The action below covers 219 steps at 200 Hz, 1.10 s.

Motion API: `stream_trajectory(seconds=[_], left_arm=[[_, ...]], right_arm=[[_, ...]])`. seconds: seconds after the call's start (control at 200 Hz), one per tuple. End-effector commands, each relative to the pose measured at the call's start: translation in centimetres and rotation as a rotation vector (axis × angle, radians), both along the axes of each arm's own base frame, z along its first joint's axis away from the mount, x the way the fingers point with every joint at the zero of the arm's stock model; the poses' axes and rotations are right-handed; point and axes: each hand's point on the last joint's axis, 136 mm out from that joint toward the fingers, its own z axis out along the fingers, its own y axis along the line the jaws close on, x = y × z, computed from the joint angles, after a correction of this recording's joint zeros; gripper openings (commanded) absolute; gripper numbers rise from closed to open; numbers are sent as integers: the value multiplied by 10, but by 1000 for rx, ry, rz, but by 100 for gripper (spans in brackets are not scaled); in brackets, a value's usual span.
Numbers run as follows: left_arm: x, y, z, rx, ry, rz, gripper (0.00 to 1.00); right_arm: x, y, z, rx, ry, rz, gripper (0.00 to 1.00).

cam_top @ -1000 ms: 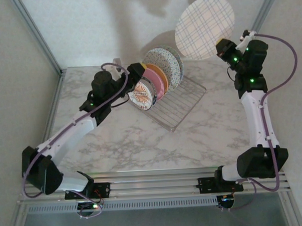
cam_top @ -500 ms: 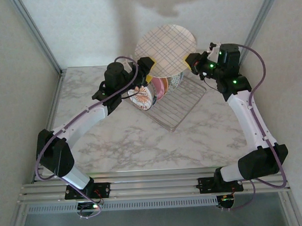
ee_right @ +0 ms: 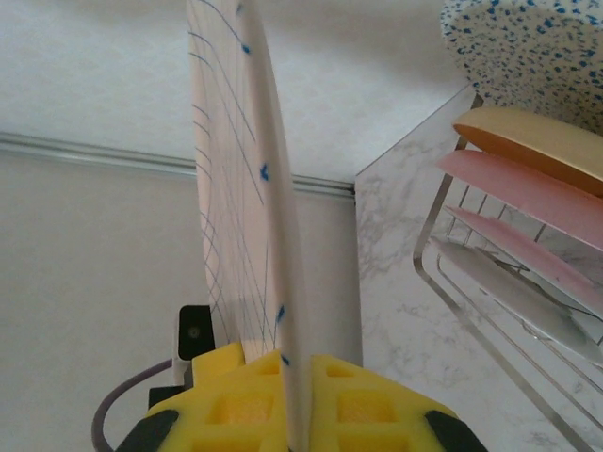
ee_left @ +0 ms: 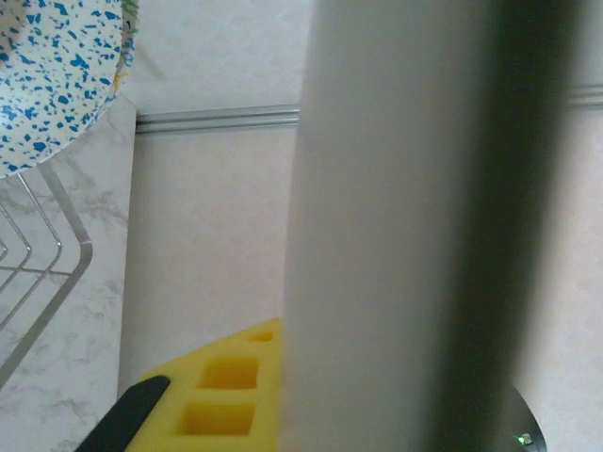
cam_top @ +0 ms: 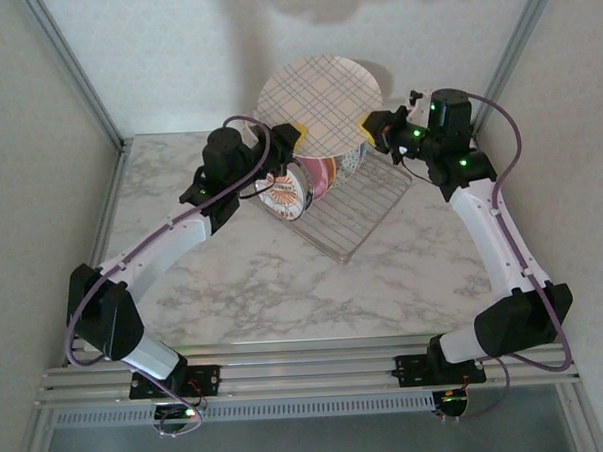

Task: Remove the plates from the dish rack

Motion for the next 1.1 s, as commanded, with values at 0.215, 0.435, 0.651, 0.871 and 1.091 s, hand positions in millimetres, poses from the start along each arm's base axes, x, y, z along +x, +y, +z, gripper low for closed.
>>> stream_trajectory(seconds=[0.215,0.435,0.651,0.871,1.091], left_arm=[[-8,33,25,12,-85,21,0],[11,123,5,51,-50,172,0],[24,229,-51,51,24,422,0],[32,297,-124,69,106,595,0],[46,329,-183,91,179,669,0]], right_arm=[[-20,9,14,-158,-150,34,60],[-49,21,24,-368,-387,39,68],[-93,63,30,-441,-646,137,72],[-124,115,22,-568,-786,267,85],[-138,149,22,-570,-856,368,99]])
